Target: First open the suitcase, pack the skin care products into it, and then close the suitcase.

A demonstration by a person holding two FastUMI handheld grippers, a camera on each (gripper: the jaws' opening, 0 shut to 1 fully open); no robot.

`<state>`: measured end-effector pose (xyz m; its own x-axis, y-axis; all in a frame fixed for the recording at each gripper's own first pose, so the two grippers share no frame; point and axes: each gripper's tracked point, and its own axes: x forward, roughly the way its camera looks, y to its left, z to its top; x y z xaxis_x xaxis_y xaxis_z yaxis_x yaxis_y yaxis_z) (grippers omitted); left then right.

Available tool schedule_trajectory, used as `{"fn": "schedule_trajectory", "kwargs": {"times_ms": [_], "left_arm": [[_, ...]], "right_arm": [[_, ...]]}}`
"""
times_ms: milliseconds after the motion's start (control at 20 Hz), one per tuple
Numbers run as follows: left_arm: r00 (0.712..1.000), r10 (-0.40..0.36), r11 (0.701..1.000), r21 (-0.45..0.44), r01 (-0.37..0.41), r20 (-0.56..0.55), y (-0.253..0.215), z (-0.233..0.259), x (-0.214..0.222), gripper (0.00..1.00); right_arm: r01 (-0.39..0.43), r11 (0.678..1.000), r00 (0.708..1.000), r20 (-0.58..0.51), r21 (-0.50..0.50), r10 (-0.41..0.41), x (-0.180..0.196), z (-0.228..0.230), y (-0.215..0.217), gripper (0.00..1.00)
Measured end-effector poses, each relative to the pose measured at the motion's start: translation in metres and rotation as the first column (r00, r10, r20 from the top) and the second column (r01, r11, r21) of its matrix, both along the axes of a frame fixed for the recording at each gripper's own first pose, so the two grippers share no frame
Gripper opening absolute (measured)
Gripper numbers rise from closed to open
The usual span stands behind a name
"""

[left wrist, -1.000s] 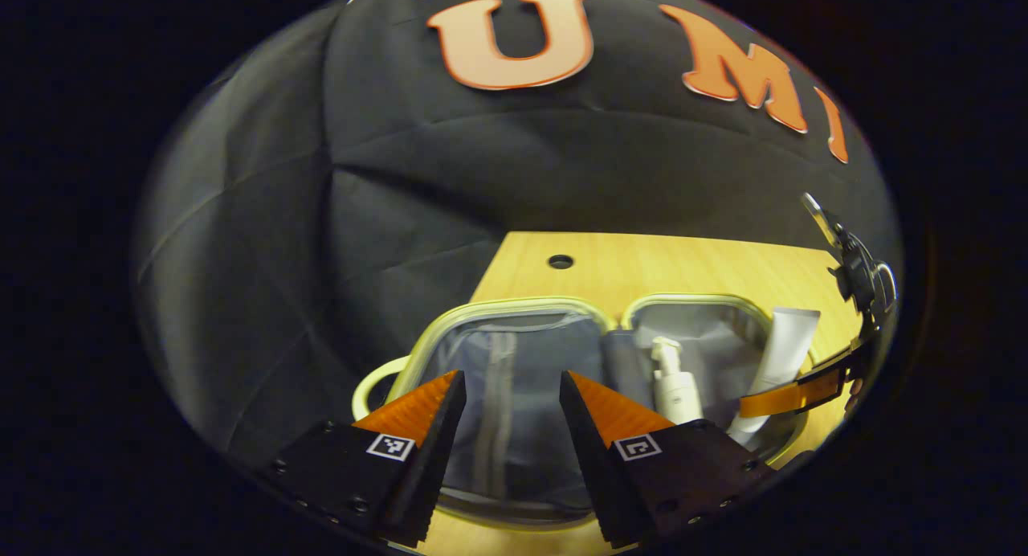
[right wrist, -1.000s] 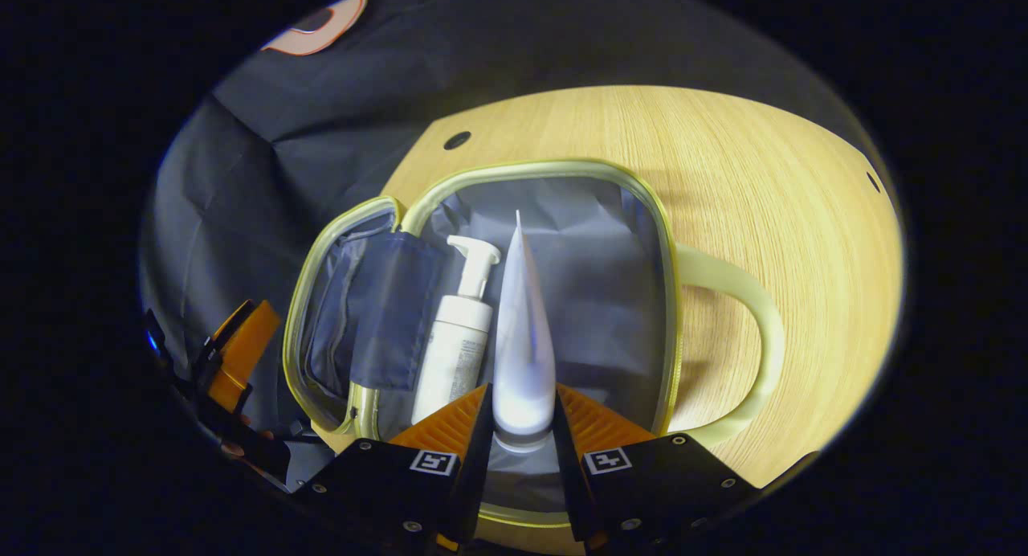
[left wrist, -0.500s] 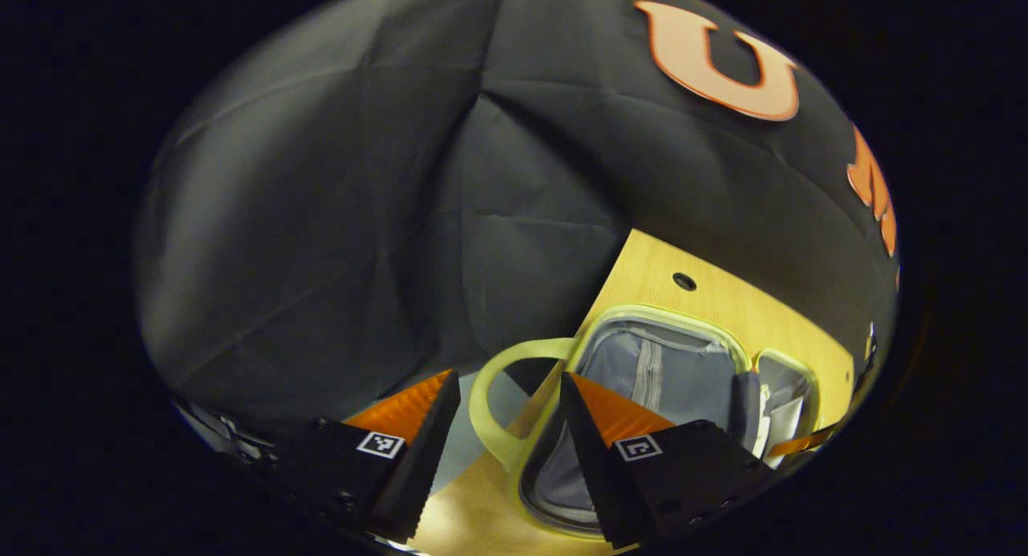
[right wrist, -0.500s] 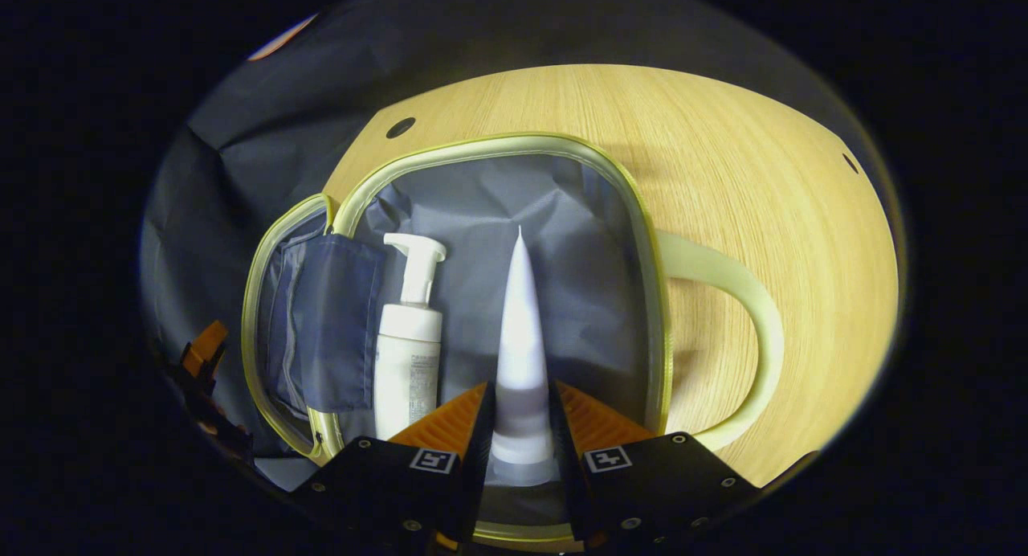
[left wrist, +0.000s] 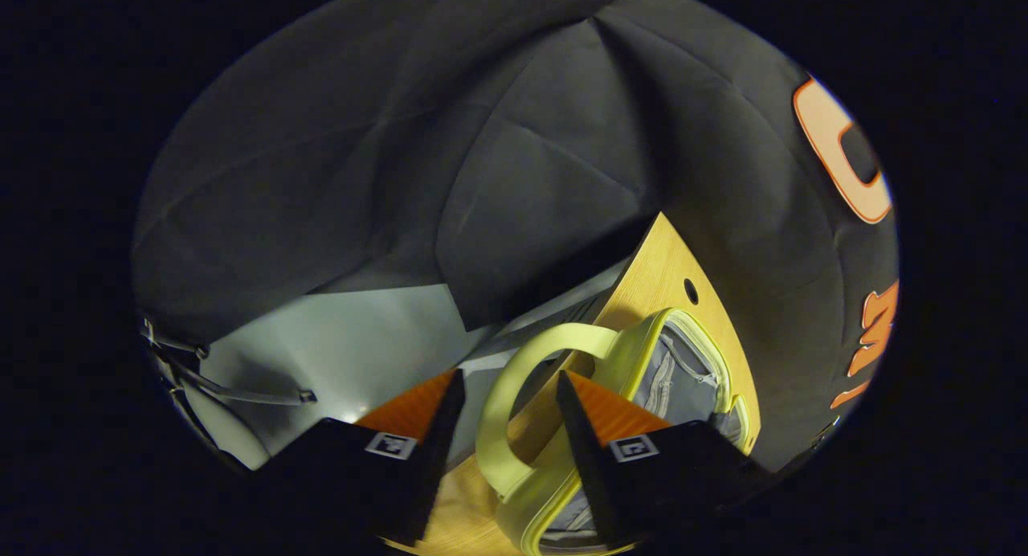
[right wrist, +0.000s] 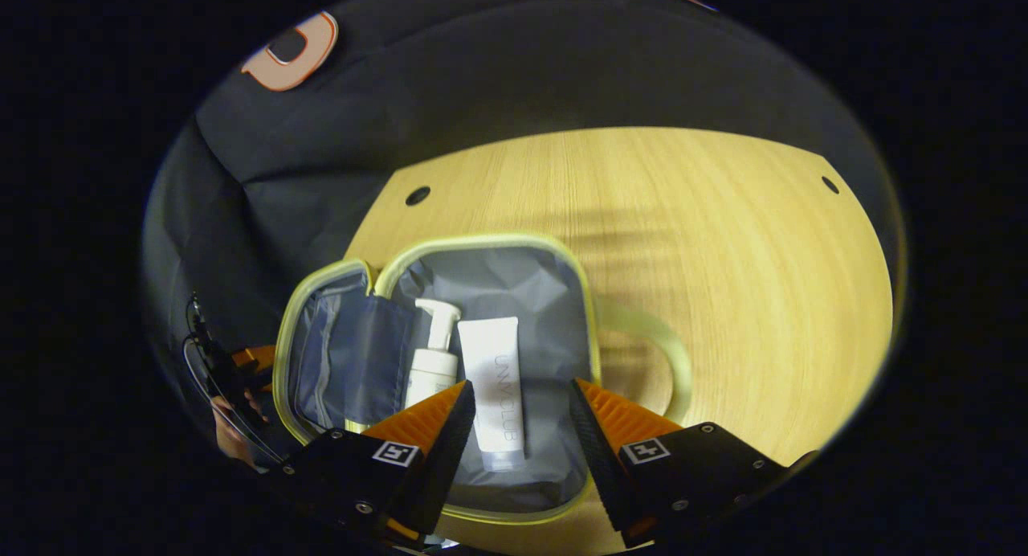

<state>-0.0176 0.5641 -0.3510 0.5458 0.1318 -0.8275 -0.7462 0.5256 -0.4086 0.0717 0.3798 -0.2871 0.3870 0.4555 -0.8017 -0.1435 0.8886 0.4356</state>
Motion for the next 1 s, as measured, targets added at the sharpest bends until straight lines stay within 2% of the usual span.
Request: {"fn": "schedule_trajectory", "kwargs": {"times_ms": [100,150,200,250,300,400,450,550,650,800,1000], "left_arm": [[1.0,-0.014,0.999,-0.034,0.014,-0.024,-0.009,-0.007,-0.002,0.36],[0.999,-0.033,0.997,-0.066,0.031,-0.03,-0.016,-0.011,-0.002,0.36],[0.998,-0.037,0.998,-0.047,0.034,-0.059,-0.012,-0.01,-0.007,0.36],[0.999,-0.029,0.999,-0.042,0.028,-0.04,-0.018,-0.023,0.001,0.36],[0.998,-0.056,0.998,-0.041,0.054,-0.029,-0.018,0.008,-0.009,0.14],[0.997,-0.082,0.997,-0.002,0.082,-0.01,-0.015,0.001,-0.001,0.17],[0.994,-0.107,0.994,0.008,0.107,-0.007,-0.018,0.011,-0.002,0.07],[0.989,-0.148,0.986,0.074,0.148,-0.002,-0.019,0.029,0.001,0.07],[0.981,-0.192,0.969,0.157,0.189,0.007,-0.021,0.055,0.008,0.07],[0.97,-0.243,0.939,0.256,0.23,0.022,-0.033,0.102,0.018,0.06],[0.947,-0.303,0.911,0.324,0.255,0.106,-0.058,0.167,0.036,0.06]], "right_arm": [[0.027,1.0,0.996,0.079,0.015,-0.028,0.01,0.021,-0.016,0.85],[0.04,0.999,0.992,0.122,0.02,-0.042,0.014,0.031,-0.025,0.87],[0.05,0.999,0.986,0.157,0.021,-0.053,0.016,0.041,-0.033,0.9],[0.058,0.998,0.979,0.195,0.026,-0.062,0.02,0.051,-0.039,0.91],[0.069,0.997,0.971,0.227,0.022,-0.072,0.022,0.058,-0.047,0.93],[0.099,0.995,0.947,0.307,0.014,-0.099,0.031,0.075,-0.064,0.94],[0.114,0.993,0.933,0.343,0.012,-0.111,0.036,0.084,-0.073,0.94],[0.15,0.989,0.901,0.413,-0.003,-0.136,0.044,0.102,-0.091,0.94],[0.178,0.984,0.867,0.476,-0.024,-0.146,0.052,0.119,-0.109,0.94],[0.193,0.981,0.836,0.53,-0.038,-0.144,0.056,0.134,-0.126,0.94],[0.214,0.975,0.794,0.592,-0.058,-0.139,0.059,0.151,-0.15,0.94]]}}
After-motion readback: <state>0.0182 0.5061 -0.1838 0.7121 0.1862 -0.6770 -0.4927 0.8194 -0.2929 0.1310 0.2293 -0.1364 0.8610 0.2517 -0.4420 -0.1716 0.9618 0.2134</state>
